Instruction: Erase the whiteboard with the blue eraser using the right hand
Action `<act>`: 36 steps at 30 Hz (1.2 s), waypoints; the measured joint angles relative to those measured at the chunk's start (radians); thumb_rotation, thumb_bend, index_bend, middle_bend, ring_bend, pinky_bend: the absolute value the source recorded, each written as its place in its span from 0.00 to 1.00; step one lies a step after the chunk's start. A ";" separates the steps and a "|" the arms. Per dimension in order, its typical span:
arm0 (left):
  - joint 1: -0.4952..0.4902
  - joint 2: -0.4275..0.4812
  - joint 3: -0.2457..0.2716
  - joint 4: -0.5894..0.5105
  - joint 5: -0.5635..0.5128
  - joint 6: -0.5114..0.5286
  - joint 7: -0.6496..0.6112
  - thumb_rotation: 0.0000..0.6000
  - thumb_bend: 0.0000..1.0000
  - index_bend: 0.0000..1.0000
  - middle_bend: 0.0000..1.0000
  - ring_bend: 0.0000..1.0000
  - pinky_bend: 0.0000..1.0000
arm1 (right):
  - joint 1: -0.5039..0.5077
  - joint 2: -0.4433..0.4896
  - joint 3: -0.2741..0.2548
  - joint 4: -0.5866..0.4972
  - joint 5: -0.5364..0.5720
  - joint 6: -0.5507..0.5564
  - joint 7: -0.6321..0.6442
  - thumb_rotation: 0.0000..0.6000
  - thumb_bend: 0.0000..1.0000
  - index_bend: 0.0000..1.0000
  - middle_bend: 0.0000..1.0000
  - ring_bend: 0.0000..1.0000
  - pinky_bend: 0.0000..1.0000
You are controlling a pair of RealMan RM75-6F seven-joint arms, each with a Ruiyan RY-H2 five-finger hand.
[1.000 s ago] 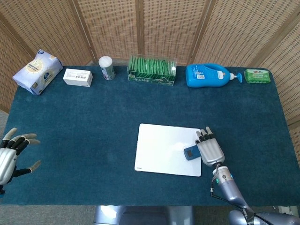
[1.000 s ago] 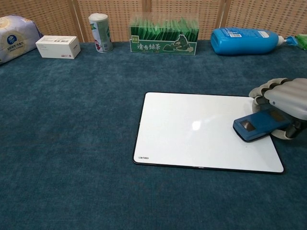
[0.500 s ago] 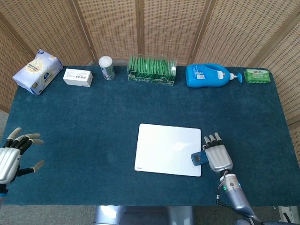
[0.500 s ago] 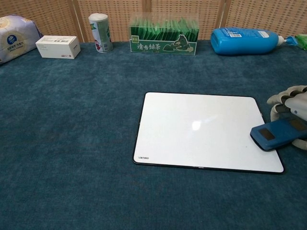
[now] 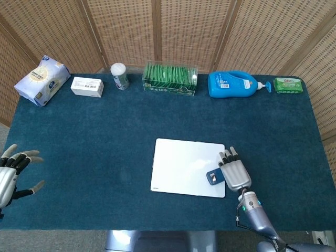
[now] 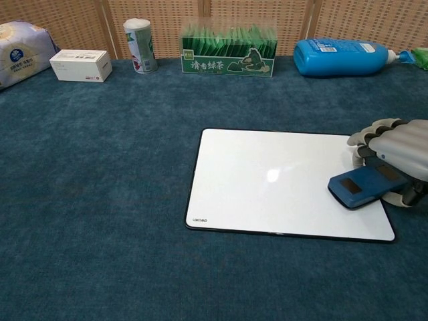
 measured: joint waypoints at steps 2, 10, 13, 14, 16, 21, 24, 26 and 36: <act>0.003 0.001 0.001 0.004 0.000 0.004 -0.005 1.00 0.26 0.36 0.28 0.26 0.07 | 0.008 -0.007 0.006 0.004 0.004 -0.008 -0.007 1.00 0.41 0.72 0.13 0.00 0.00; 0.015 0.004 0.002 0.017 -0.004 0.017 -0.021 1.00 0.26 0.36 0.28 0.26 0.07 | 0.045 -0.027 0.030 0.016 0.022 -0.038 -0.034 1.00 0.41 0.72 0.13 0.00 0.00; 0.018 0.005 0.003 0.019 -0.005 0.020 -0.024 1.00 0.26 0.36 0.28 0.26 0.07 | 0.056 -0.032 0.037 0.020 0.029 -0.046 -0.041 1.00 0.41 0.72 0.13 0.00 0.00; 0.019 0.004 0.003 0.021 -0.005 0.020 -0.025 1.00 0.26 0.36 0.28 0.26 0.07 | 0.059 -0.033 0.039 0.021 0.031 -0.047 -0.043 1.00 0.41 0.72 0.13 0.00 0.00; 0.019 0.003 0.003 0.022 -0.005 0.019 -0.027 1.00 0.26 0.36 0.28 0.26 0.07 | 0.062 -0.034 0.041 0.022 0.034 -0.048 -0.044 1.00 0.41 0.72 0.13 0.00 0.00; 0.013 -0.001 0.001 0.022 -0.002 0.013 -0.024 1.00 0.26 0.36 0.28 0.26 0.07 | 0.060 -0.023 0.040 0.018 0.039 -0.037 -0.045 1.00 0.41 0.72 0.13 0.00 0.00; 0.008 -0.004 -0.002 0.021 -0.001 0.008 -0.022 1.00 0.26 0.36 0.28 0.26 0.07 | 0.055 0.002 0.041 0.007 0.042 -0.021 -0.043 1.00 0.41 0.72 0.13 0.00 0.00; 0.006 -0.006 -0.002 0.019 0.000 0.005 -0.019 1.00 0.26 0.36 0.28 0.26 0.07 | 0.052 0.017 0.042 -0.002 0.042 -0.014 -0.042 1.00 0.41 0.72 0.13 0.00 0.00; -0.004 -0.011 -0.004 0.001 0.005 -0.007 0.003 1.00 0.26 0.36 0.28 0.26 0.07 | 0.017 0.108 0.037 -0.046 0.045 0.027 0.000 1.00 0.41 0.71 0.13 0.00 0.00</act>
